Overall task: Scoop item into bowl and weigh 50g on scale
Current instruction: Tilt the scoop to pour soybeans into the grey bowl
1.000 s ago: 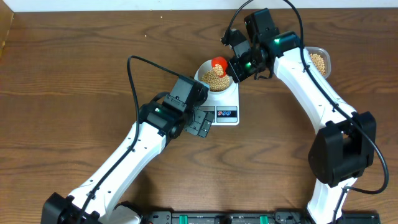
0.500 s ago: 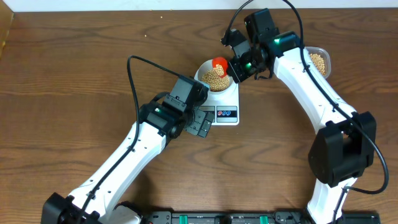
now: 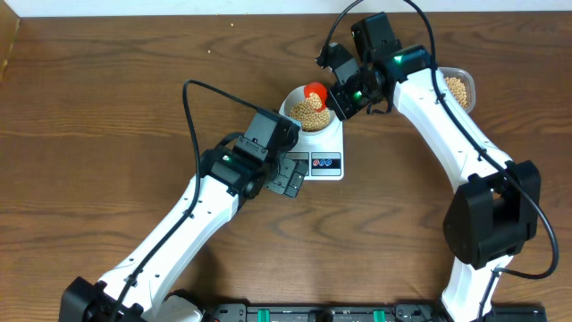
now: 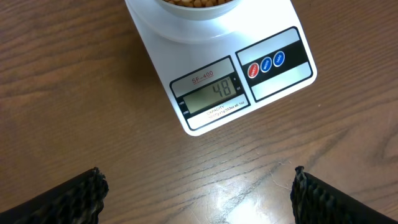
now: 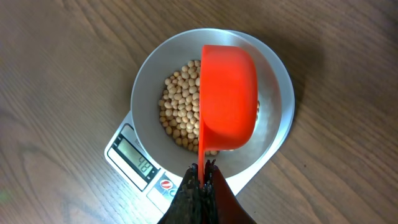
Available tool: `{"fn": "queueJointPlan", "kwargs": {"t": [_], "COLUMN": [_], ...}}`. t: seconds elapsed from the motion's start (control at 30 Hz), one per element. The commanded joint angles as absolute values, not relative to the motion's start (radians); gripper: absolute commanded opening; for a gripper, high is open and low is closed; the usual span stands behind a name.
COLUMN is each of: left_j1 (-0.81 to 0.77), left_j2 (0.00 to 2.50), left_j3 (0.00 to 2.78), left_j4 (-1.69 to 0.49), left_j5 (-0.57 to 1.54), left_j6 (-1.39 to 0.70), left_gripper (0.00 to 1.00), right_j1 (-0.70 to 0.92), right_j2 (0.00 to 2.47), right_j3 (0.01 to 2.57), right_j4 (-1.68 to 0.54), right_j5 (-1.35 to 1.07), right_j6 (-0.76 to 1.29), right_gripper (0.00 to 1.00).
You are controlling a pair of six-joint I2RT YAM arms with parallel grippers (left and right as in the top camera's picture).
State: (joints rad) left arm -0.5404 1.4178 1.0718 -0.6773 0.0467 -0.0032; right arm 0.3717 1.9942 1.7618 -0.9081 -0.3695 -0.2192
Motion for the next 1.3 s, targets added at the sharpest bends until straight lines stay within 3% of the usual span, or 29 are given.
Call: {"fn": "queueJointPlan", "kwargs": {"t": [0.0, 1.27], "left_j1": [-0.538, -0.538], "left_j2": [1.426, 1.426], "left_j3": [1.066, 1.066], "left_j4": [-0.68, -0.68], "left_j5": [0.044, 0.044], "left_j6": [-0.008, -0.008], "left_gripper": [0.96, 0.96], "right_j1": [0.375, 0.375], "right_j2": [1.956, 1.954], "right_j3": [1.786, 1.786], "right_j4": [-0.908, -0.905], "right_j5": [-0.376, -0.372], "right_j6": [-0.269, -0.435], "right_gripper": [0.01, 0.01]}}
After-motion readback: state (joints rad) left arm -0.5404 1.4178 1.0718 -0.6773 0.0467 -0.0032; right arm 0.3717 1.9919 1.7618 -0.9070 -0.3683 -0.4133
